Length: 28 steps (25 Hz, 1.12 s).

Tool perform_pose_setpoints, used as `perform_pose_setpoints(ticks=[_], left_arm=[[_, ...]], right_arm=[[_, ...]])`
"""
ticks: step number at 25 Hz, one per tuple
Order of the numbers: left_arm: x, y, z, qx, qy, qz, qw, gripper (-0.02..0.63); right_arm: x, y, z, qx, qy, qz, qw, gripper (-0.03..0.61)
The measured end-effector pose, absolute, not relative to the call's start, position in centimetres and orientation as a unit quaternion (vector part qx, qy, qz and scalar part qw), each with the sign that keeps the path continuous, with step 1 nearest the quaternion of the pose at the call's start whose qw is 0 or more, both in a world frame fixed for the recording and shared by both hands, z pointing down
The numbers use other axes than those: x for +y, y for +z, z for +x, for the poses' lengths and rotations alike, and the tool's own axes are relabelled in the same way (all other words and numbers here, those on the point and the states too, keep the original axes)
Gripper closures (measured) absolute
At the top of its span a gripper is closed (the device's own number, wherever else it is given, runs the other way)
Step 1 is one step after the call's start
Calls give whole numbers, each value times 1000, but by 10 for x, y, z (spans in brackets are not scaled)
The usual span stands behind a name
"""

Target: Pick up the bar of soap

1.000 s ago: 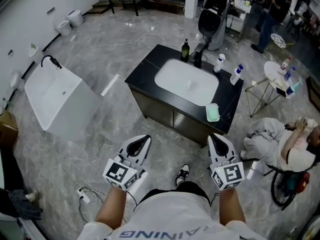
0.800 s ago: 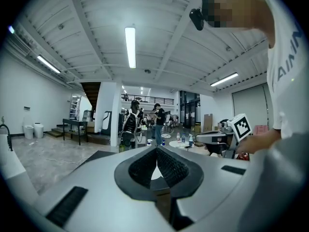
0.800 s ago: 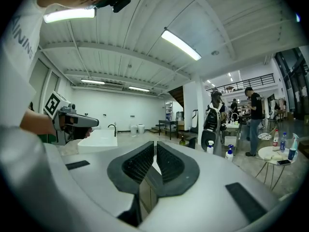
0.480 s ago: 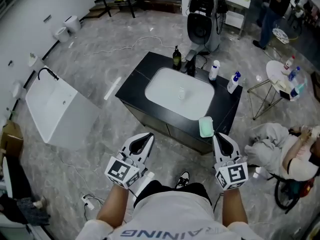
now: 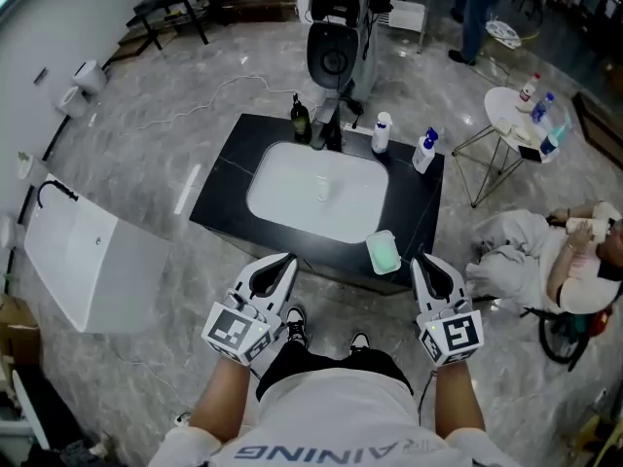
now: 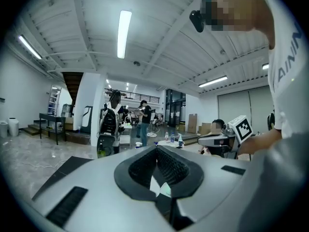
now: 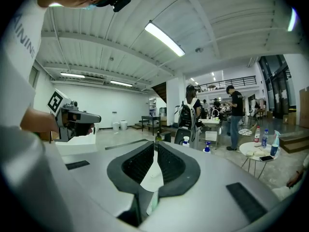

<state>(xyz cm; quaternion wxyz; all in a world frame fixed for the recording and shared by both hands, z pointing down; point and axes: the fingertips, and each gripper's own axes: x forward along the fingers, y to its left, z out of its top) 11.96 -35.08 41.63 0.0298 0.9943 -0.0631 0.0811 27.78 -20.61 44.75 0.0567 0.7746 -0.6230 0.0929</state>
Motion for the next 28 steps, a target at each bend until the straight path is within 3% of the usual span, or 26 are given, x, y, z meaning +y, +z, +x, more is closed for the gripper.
perform_pose_setpoints(ticks=[14, 22, 25, 28], left_arm=[[-443, 432, 143, 96, 81, 992, 27, 603], [-435, 446, 146, 110, 93, 989, 44, 603], [-427, 455, 148, 104, 105, 988, 53, 603], [-421, 467, 148, 93, 120, 986, 63, 603]], right_arm=[[-260, 448, 255, -486, 119, 862, 82, 551], [-254, 483, 266, -474, 164, 854, 139, 546], [-251, 513, 273, -488, 207, 832, 162, 453], [-249, 545, 279, -499, 249, 808, 190, 405]])
